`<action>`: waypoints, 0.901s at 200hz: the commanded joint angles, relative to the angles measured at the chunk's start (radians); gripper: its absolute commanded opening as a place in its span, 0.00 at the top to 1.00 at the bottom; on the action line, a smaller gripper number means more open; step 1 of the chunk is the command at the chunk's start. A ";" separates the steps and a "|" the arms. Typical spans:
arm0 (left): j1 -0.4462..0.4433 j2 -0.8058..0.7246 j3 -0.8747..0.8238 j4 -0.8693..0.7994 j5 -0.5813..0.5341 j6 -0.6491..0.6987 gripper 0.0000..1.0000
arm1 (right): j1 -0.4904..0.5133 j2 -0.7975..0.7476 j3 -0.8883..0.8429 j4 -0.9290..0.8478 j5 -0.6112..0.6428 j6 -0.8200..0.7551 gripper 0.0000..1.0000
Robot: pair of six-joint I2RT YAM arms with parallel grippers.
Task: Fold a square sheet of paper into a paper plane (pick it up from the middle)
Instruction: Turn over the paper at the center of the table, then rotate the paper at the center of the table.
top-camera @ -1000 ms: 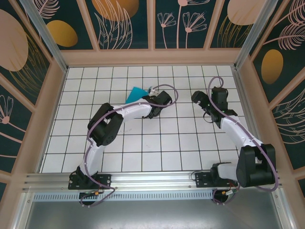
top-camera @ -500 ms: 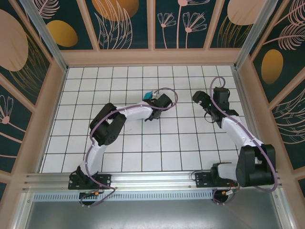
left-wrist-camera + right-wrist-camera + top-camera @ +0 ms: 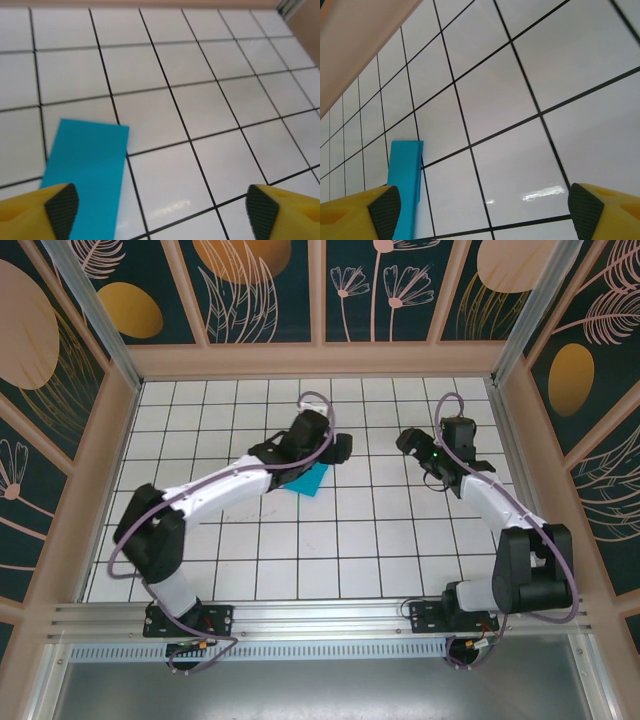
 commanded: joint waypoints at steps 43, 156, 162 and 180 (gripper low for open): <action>0.132 -0.170 -0.290 0.122 -0.062 -0.128 0.01 | 0.309 0.244 0.212 0.006 -0.006 0.028 0.39; 0.399 -0.229 -0.426 0.072 -0.006 -0.237 0.02 | 0.507 0.757 0.648 -0.097 -0.145 -0.006 0.77; 0.404 -0.226 -0.424 0.069 0.001 -0.235 0.02 | 0.513 0.774 0.667 -0.112 -0.151 -0.014 0.77; 0.411 -0.223 -0.415 0.063 0.021 -0.224 0.02 | 0.530 0.818 0.721 -0.150 -0.139 -0.038 0.77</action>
